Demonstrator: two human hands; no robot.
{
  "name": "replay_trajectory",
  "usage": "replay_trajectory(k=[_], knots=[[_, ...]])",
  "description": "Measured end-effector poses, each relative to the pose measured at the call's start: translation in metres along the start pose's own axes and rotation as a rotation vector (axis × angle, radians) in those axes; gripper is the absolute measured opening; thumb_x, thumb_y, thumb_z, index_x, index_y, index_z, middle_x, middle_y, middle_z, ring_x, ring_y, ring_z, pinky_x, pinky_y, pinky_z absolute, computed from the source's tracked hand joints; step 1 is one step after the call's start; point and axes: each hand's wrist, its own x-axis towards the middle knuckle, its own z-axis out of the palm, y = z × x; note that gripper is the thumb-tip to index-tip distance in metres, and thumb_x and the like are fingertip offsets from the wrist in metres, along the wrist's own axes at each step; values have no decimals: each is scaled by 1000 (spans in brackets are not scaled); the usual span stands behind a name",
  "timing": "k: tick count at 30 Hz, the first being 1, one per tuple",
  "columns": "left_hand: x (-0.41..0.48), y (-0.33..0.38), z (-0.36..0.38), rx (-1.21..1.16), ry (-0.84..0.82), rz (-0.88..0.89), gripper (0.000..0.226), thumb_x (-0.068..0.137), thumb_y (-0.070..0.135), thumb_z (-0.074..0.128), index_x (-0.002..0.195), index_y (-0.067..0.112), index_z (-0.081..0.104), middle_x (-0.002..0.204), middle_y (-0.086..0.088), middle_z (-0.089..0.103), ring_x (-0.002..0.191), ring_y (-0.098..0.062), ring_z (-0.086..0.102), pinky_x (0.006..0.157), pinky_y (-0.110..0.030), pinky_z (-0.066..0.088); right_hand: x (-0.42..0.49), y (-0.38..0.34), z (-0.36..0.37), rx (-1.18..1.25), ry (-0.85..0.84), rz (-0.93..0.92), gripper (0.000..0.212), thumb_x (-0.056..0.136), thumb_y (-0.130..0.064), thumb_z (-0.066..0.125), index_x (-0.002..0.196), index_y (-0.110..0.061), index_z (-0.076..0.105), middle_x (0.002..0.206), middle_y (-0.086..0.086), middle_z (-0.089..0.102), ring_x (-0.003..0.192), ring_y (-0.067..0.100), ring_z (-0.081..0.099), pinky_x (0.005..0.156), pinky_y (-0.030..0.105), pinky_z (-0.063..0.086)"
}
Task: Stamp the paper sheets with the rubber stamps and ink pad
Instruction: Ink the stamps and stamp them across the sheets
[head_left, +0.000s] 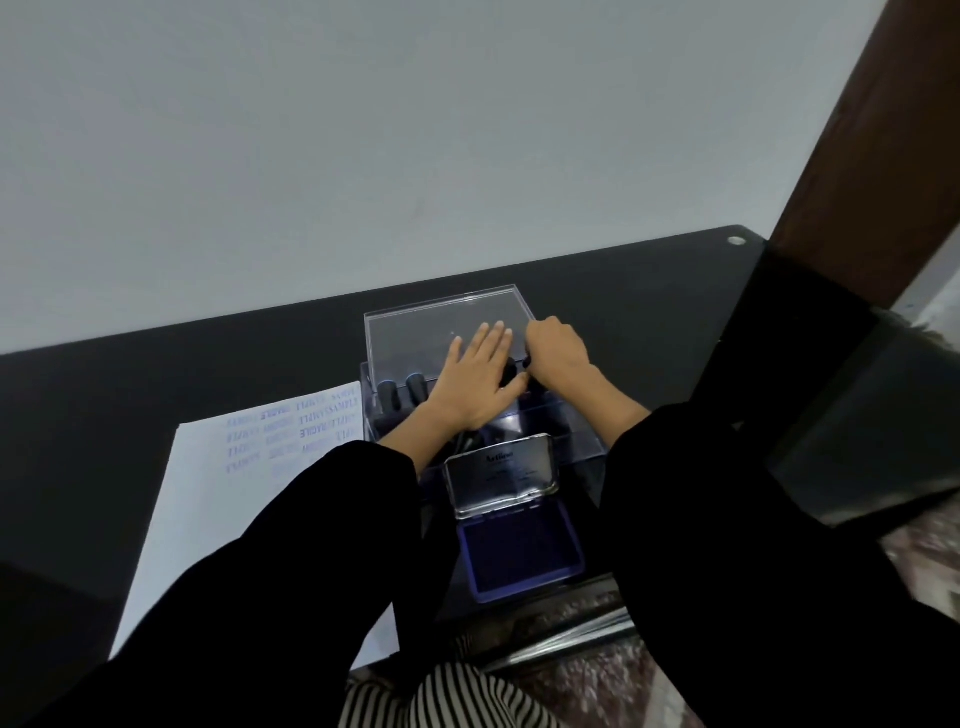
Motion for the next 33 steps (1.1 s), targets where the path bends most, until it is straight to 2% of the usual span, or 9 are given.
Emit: replay_trajectory(k=[6,14,23,33], knots=[[-3,0,-8,-20,-18,1,64,100,43,22,149,8,1,158,-7,-4,146,-18,-5,119,-42,-2,-1,-1,-2,130,88,-6,22,87,-9,60,109,-3,62,112,19,61,101,34,61,82,37,48],[-26,9,-37,-61,30,16,60,101,39,23,149,7,8,158,-8,5,146,-19,-1,119,-41,4,-21,-9,-31,266,242,-50,14,83,-9,65,97,-5,66,96,13,68,88,28,65,78,34,53],[-70,27,-68,-21,51,25,60,101,39,25,149,7,7,158,-8,6,146,-19,1,118,-40,4,-71,-13,-65,313,323,-97,24,83,-10,66,106,-7,65,104,11,68,95,26,64,85,38,52],[-139,46,-49,-53,63,55,59,100,38,30,149,8,15,156,-7,16,146,-19,9,117,-39,10,-150,-21,-61,365,282,-112,20,80,-10,67,100,-9,66,100,10,67,91,25,64,72,30,47]])
